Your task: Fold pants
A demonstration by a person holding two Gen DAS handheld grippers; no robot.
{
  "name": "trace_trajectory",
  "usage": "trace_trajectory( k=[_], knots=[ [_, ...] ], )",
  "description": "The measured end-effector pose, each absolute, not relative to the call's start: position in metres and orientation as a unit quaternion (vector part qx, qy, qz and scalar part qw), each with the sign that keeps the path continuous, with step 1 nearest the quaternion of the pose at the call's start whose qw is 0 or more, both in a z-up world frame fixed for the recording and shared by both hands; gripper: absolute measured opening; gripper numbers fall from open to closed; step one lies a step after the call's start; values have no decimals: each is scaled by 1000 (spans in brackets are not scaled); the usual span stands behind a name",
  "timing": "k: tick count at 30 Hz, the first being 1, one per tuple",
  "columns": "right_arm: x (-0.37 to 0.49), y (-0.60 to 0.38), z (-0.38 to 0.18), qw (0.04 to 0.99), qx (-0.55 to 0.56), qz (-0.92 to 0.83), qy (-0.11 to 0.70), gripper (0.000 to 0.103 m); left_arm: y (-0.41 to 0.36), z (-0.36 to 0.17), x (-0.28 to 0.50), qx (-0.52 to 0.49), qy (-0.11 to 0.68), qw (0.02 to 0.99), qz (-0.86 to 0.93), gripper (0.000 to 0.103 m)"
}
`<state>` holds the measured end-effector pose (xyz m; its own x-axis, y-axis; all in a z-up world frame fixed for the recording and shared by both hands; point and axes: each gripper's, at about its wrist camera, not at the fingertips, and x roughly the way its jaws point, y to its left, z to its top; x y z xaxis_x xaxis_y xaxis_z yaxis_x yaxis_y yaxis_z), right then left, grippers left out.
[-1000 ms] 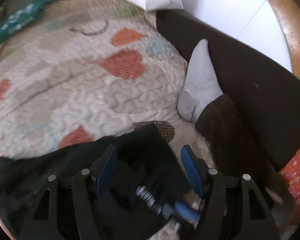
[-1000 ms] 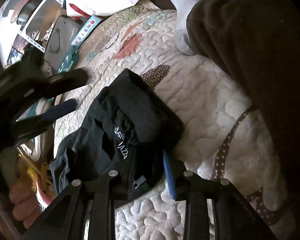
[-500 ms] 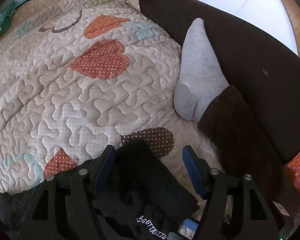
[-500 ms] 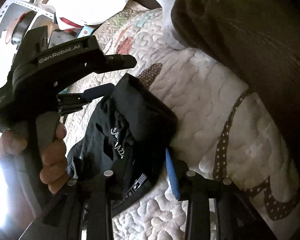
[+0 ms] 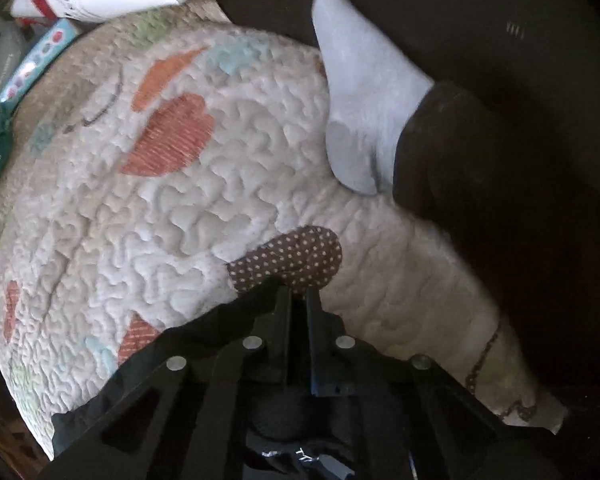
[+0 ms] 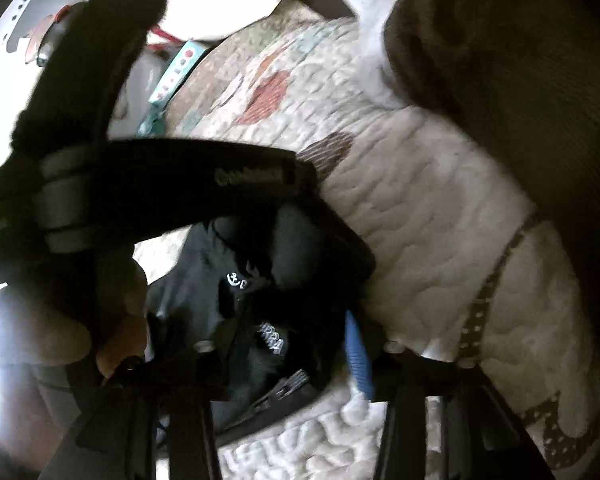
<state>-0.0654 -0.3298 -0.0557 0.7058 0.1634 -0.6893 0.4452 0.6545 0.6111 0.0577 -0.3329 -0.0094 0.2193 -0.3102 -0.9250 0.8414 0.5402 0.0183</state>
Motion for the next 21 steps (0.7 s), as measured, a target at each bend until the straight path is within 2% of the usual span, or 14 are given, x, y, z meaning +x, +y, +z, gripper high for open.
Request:
trace_trajectory(
  k=[5, 13, 18, 21],
  knots=[
    [-62, -310, -27, 860, 354, -50, 365, 19, -298, 23, 63, 208, 479, 754, -399, 6],
    [-57, -233, 36, 915, 210, 32, 343, 18, -185, 81, 84, 61, 462, 802, -373, 7],
    [-42, -178, 51, 913, 163, 99, 362, 18, -82, 80, 98, -63, 468, 820, -324, 7],
    [-27, -138, 48, 907, 118, 132, 382, 18, -24, 63, 100, -115, 468, 826, -293, 1]
  ],
)
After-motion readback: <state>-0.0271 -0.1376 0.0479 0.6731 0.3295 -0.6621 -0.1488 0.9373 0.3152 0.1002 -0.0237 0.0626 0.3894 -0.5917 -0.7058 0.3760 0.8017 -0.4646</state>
